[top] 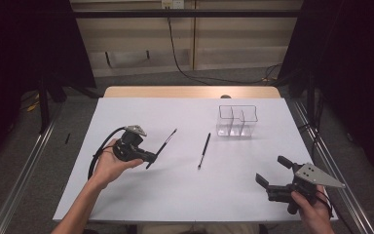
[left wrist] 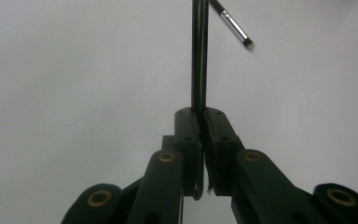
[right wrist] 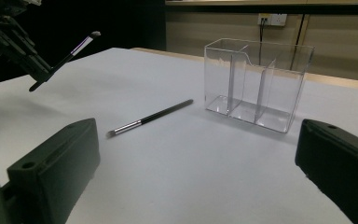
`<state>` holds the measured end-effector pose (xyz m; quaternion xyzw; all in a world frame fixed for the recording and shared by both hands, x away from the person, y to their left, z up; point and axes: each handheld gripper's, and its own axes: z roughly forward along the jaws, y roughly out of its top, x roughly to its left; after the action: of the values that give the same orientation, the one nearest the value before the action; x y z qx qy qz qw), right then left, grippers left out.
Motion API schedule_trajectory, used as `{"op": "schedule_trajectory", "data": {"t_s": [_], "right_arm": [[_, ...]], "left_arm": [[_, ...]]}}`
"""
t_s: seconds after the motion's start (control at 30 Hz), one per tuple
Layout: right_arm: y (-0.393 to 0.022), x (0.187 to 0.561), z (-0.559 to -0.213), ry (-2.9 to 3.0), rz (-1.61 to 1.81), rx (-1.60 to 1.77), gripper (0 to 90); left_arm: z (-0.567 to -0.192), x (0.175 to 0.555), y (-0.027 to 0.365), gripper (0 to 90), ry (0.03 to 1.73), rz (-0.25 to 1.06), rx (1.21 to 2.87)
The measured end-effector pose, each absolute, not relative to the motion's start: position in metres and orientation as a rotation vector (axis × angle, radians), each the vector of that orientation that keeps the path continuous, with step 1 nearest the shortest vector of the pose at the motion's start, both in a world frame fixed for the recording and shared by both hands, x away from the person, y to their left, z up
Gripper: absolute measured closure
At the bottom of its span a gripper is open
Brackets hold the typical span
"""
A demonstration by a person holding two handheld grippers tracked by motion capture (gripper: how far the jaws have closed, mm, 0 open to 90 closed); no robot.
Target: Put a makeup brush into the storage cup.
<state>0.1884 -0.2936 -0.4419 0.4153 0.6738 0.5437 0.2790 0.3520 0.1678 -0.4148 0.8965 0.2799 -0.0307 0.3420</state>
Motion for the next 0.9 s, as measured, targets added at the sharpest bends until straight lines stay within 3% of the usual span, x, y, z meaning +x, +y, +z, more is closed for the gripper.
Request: {"op": "schedule_trajectory", "data": {"t_s": [0.9], "right_arm": [[-0.292, 0.189, -0.442, 1.810, 1.473, 1.106, 0.0]], "left_arm": [[-0.421, 0.337, 0.163, 84.7, 0.678, 0.074, 2.080]]}}
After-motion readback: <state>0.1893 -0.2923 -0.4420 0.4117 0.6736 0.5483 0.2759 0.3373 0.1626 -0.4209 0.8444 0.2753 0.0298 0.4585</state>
